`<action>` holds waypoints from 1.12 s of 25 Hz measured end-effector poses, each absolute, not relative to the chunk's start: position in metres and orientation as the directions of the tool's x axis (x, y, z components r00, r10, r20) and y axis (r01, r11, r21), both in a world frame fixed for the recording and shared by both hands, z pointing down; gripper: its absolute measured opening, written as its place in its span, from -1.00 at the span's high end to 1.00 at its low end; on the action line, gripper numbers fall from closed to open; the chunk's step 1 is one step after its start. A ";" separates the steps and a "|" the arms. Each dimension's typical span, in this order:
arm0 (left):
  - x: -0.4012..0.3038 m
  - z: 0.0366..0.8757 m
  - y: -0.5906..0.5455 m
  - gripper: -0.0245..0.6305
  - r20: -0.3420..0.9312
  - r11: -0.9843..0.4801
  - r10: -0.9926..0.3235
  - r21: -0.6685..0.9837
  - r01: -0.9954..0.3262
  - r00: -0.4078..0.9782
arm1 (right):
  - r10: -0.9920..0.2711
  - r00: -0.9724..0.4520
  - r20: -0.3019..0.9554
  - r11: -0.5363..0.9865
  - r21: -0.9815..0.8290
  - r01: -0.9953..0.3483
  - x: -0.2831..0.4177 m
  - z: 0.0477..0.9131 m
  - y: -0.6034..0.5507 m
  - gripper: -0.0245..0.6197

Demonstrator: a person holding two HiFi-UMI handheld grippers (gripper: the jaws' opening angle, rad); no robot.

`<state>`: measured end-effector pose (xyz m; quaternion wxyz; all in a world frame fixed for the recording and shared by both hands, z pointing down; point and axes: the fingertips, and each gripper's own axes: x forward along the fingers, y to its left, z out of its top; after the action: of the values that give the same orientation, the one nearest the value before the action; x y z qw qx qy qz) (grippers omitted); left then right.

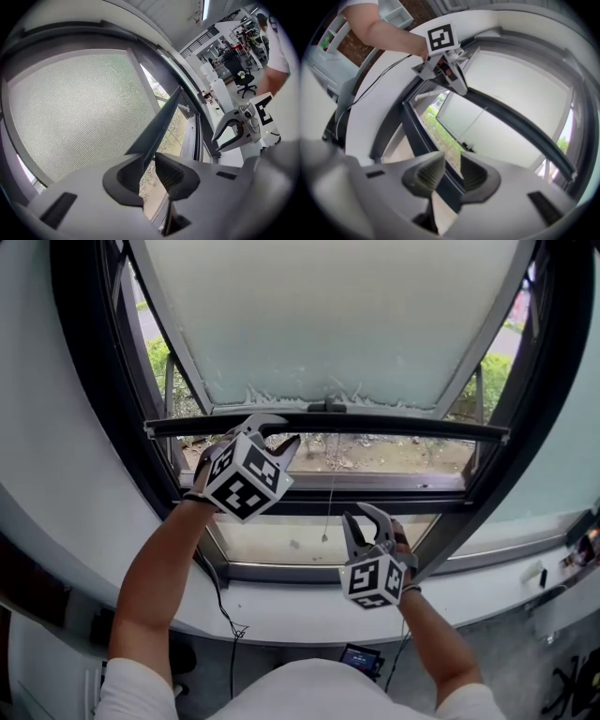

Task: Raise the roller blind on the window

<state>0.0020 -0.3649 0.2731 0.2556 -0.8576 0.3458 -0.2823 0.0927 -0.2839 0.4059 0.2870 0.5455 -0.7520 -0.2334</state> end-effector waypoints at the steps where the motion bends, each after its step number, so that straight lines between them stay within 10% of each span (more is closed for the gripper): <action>1: 0.002 0.273 -0.365 0.64 0.311 -0.630 -0.737 -0.638 -0.444 0.600 | -0.953 -0.241 0.181 0.300 0.658 -0.691 0.092 0.408 -0.283 0.58; 28: 0.002 0.205 -0.368 0.64 0.211 -0.561 -0.769 -0.674 -0.480 0.603 | -0.927 -0.282 0.245 0.374 0.601 -0.706 0.079 0.422 -0.284 0.58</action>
<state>0.0021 -0.3681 0.2047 0.2890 -0.8474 0.3685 -0.2501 0.0793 -0.2845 0.4224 0.2878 0.5254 -0.7773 -0.1922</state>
